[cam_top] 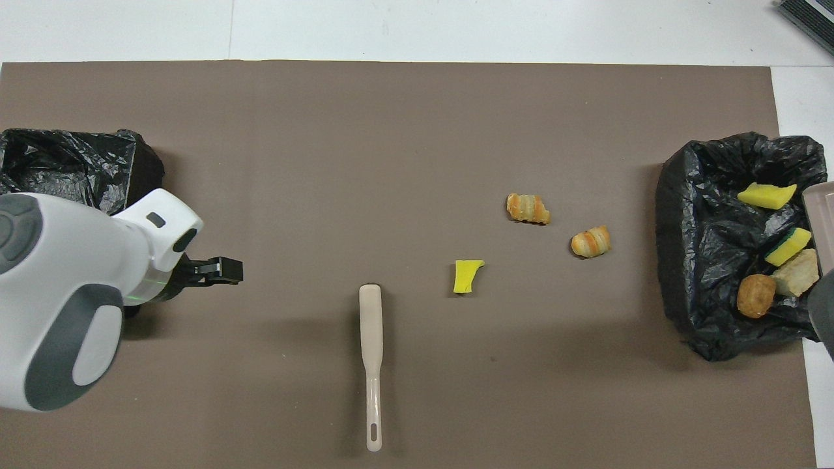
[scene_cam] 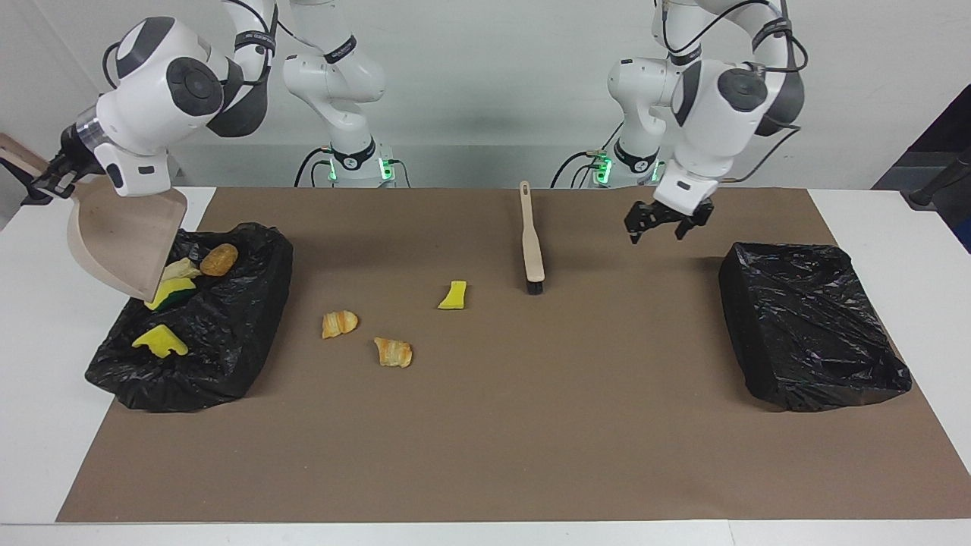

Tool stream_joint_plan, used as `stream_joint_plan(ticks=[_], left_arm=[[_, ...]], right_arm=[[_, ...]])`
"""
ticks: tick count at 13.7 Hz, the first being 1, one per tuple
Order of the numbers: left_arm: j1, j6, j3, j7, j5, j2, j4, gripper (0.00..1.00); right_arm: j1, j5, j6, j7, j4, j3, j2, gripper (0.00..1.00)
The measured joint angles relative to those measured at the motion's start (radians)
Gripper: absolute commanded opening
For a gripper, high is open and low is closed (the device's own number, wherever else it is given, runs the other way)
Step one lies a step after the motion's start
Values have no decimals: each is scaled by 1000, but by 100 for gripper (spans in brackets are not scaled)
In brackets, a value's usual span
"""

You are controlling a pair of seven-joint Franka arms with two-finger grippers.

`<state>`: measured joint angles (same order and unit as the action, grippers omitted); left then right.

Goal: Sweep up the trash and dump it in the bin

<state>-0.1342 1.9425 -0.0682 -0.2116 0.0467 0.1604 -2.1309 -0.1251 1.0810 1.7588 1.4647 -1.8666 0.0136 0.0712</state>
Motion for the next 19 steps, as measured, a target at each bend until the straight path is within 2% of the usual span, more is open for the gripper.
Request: stream_joint_plan(ticks=[4,7,10,14,19], left_arm=[[110,-74,2,176,-55,3,68,100],[128,-148,2,202,-73,3,160,100],[149,-213,3,227,-80,3,254,100],[158,-270,4,242,-81,-34,374,100],[161,-270,4,271,-81,-64,394,100]], right_arm=[[34,-223,-38,-29,-2,-23,6,0],[45,-448,-40,-76,-8,-27,7,0],[94,-600,-40,-113,-13,-37,7,0],[236,-698,-26,-387,-47,-46,-27,0],[334,-826,137,-763,-58,-47,-155,0]])
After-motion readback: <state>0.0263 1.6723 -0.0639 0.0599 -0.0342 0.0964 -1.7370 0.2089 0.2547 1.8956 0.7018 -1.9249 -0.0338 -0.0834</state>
